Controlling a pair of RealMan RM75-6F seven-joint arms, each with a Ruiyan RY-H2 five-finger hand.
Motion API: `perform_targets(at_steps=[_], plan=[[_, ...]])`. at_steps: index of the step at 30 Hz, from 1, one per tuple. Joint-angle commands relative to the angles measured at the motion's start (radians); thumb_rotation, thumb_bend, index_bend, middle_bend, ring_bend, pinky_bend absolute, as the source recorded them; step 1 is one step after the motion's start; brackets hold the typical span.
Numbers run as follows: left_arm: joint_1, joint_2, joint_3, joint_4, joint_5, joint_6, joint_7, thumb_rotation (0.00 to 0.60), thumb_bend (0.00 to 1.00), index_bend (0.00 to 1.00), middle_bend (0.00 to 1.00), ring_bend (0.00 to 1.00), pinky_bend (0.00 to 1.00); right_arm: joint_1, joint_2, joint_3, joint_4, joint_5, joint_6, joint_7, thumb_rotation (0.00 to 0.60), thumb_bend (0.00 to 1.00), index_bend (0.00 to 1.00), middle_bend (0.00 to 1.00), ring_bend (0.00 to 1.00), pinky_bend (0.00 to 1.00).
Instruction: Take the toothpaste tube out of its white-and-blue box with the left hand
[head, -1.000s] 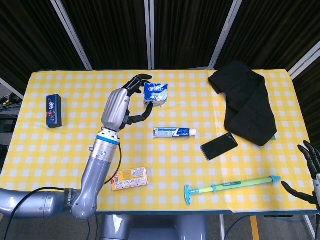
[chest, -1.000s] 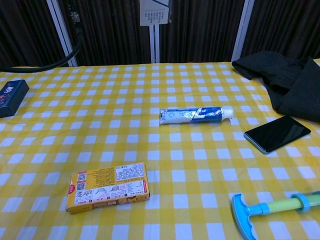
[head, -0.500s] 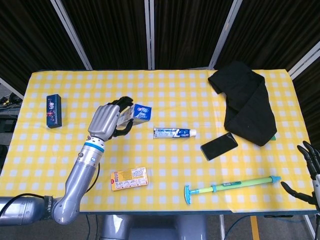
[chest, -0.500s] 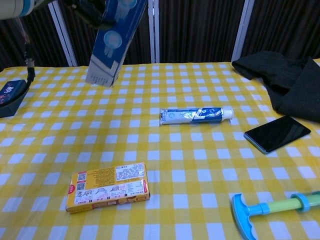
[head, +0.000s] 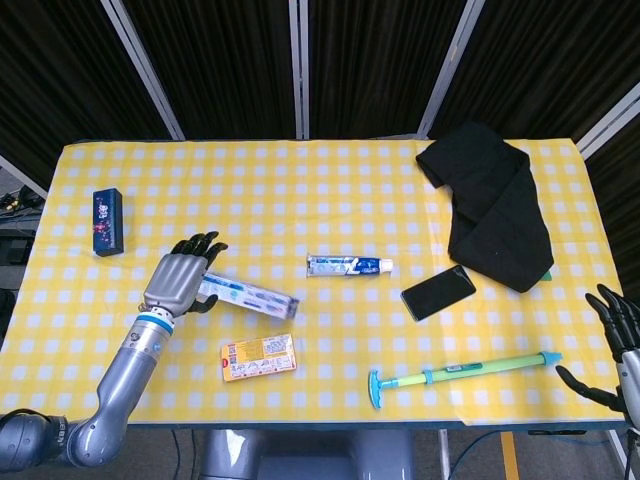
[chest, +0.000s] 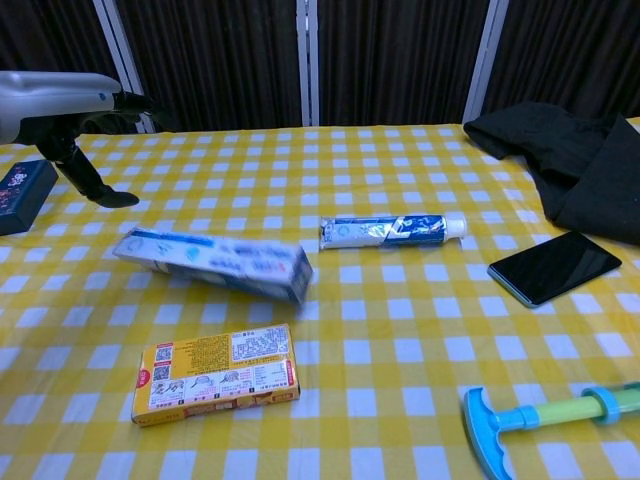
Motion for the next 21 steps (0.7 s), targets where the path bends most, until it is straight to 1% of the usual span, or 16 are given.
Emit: perform_targets(at_steps=[1, 3, 5, 8, 9, 10, 11, 12, 13, 15, 17, 21], plan=[[0.055, 0.020, 0.040, -0.010, 0.080, 0.024, -0.061, 0.600, 0.30, 0.08, 0.00, 0.00, 0.04, 0.002, -0.003, -0.002, -0.003, 0.001, -0.006, -0.013, 0.600, 0.07, 0.07, 0.00, 0.00, 0.00], [0.085, 0.028, 0.055, -0.013, 0.123, 0.041, -0.097, 0.600, 0.30, 0.07, 0.00, 0.00, 0.03, 0.002, -0.004, -0.002, -0.006, 0.000, -0.008, -0.023, 0.600, 0.07, 0.07, 0.00, 0.00, 0.00], [0.141, 0.036, 0.083, -0.015, 0.207, 0.085, -0.163, 0.600, 0.30, 0.07, 0.00, 0.00, 0.01, 0.002, -0.008, -0.004, -0.008, -0.005, -0.008, -0.042, 0.600, 0.07, 0.07, 0.00, 0.00, 0.00], [0.243, 0.033, 0.145, 0.018, 0.383, 0.188, -0.266, 0.600, 0.30, 0.06, 0.00, 0.00, 0.00, 0.004, -0.015, -0.007, -0.010, -0.010, -0.014, -0.073, 0.600, 0.07, 0.07, 0.00, 0.00, 0.00], [0.275, 0.028, 0.167, 0.041, 0.442, 0.227, -0.292, 0.600, 0.30, 0.06, 0.00, 0.00, 0.00, 0.005, -0.017, -0.008, -0.011, -0.011, -0.017, -0.082, 0.600, 0.07, 0.07, 0.00, 0.00, 0.00], [0.324, 0.012, 0.199, 0.087, 0.526, 0.293, -0.328, 0.600, 0.29, 0.06, 0.00, 0.00, 0.00, 0.006, -0.021, -0.009, -0.013, -0.012, -0.021, -0.096, 0.600, 0.07, 0.07, 0.00, 0.00, 0.00], [0.356, -0.002, 0.217, 0.124, 0.575, 0.338, -0.346, 0.600, 0.29, 0.06, 0.00, 0.00, 0.00, 0.007, -0.023, -0.010, -0.014, -0.011, -0.024, -0.105, 0.600, 0.07, 0.07, 0.00, 0.00, 0.00], [0.399, -0.026, 0.242, 0.181, 0.644, 0.400, -0.367, 0.600, 0.29, 0.06, 0.00, 0.00, 0.00, 0.007, -0.026, -0.011, -0.017, -0.012, -0.028, -0.118, 0.600, 0.07, 0.07, 0.00, 0.00, 0.00], [0.457, -0.054, 0.273, 0.246, 0.713, 0.486, -0.387, 0.600, 0.29, 0.05, 0.00, 0.00, 0.00, 0.010, -0.031, -0.013, -0.020, -0.017, -0.032, -0.136, 0.600, 0.07, 0.07, 0.00, 0.00, 0.00], [0.509, -0.093, 0.291, 0.326, 0.777, 0.556, -0.411, 0.600, 0.29, 0.04, 0.00, 0.00, 0.00, 0.010, -0.036, -0.013, -0.024, -0.018, -0.033, -0.155, 0.600, 0.07, 0.07, 0.00, 0.00, 0.00], [0.558, -0.124, 0.297, 0.405, 0.817, 0.610, -0.427, 0.600, 0.29, 0.03, 0.00, 0.00, 0.00, 0.009, -0.040, -0.014, -0.028, -0.021, -0.032, -0.171, 0.600, 0.07, 0.07, 0.00, 0.00, 0.00], [0.622, -0.152, 0.301, 0.500, 0.842, 0.653, -0.463, 0.600, 0.28, 0.01, 0.00, 0.00, 0.00, 0.008, -0.046, -0.016, -0.026, -0.023, -0.032, -0.192, 0.600, 0.07, 0.07, 0.00, 0.00, 0.00]])
